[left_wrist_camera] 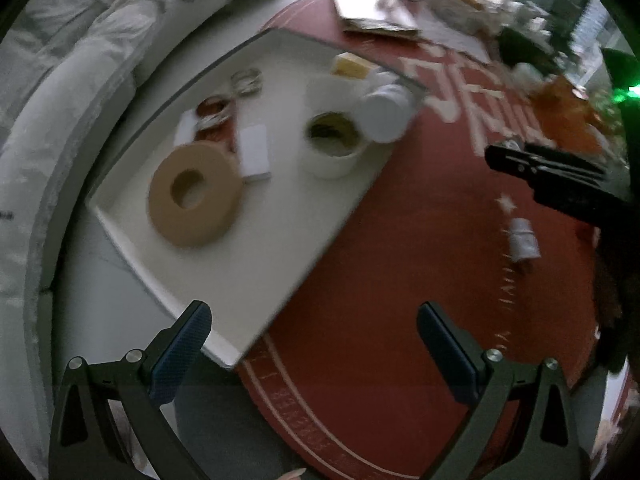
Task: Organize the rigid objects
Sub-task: 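Grasp white plug with left tool while right tool holds patterned box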
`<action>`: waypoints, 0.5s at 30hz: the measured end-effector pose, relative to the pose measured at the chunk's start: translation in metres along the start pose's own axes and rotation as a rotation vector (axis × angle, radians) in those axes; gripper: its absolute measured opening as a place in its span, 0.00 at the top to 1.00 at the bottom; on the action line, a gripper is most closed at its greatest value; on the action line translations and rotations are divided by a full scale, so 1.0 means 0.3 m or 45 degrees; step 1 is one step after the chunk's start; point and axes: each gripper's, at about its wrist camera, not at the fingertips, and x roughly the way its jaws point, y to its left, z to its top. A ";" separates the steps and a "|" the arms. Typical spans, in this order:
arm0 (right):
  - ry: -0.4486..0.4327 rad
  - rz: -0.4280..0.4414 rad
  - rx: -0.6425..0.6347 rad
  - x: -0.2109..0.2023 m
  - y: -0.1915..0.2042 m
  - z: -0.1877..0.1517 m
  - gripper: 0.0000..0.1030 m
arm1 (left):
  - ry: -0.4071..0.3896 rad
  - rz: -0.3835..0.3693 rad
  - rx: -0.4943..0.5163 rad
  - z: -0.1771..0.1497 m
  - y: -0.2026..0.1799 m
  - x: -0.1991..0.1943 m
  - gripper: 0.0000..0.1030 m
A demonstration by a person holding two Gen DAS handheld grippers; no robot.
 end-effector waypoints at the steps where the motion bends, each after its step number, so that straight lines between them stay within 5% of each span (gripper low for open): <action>1: -0.004 -0.030 0.064 -0.043 -0.015 -0.035 0.32 | -0.012 -0.023 0.026 -0.002 -0.020 -0.015 0.00; 7: 0.110 -0.252 0.391 -0.179 -0.152 -0.280 0.32 | -0.072 -0.206 0.218 0.010 -0.234 -0.102 0.00; 15: 0.231 -0.404 0.642 -0.208 -0.330 -0.513 0.32 | -0.016 -0.089 0.236 0.102 -0.522 0.123 0.00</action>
